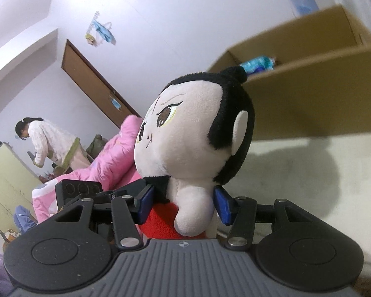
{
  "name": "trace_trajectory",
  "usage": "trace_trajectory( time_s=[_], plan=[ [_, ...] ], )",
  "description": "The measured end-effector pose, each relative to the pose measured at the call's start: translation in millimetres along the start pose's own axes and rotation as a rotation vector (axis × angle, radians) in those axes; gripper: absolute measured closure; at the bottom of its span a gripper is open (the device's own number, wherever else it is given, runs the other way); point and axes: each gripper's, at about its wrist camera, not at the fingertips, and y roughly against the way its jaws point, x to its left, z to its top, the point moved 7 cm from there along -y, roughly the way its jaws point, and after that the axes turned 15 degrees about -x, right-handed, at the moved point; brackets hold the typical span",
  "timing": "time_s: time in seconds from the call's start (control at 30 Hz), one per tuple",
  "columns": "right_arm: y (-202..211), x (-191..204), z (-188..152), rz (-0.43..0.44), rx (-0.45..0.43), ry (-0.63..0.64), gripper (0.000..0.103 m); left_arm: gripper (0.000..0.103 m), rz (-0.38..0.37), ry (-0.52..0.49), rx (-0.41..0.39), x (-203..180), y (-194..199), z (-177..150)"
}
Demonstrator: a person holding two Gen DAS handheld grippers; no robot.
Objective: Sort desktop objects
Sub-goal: 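Lift the plush doll with both grippers and carry it toward the box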
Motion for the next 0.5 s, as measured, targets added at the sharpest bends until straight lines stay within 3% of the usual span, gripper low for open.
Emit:
trace_trajectory(
  time_s=[0.5],
  plan=[
    [-2.6, 27.8, 64.9, 0.024, -0.115, 0.145, 0.047, 0.041, -0.072, -0.085, -0.097, -34.0, -15.7, 44.2]
  ],
)
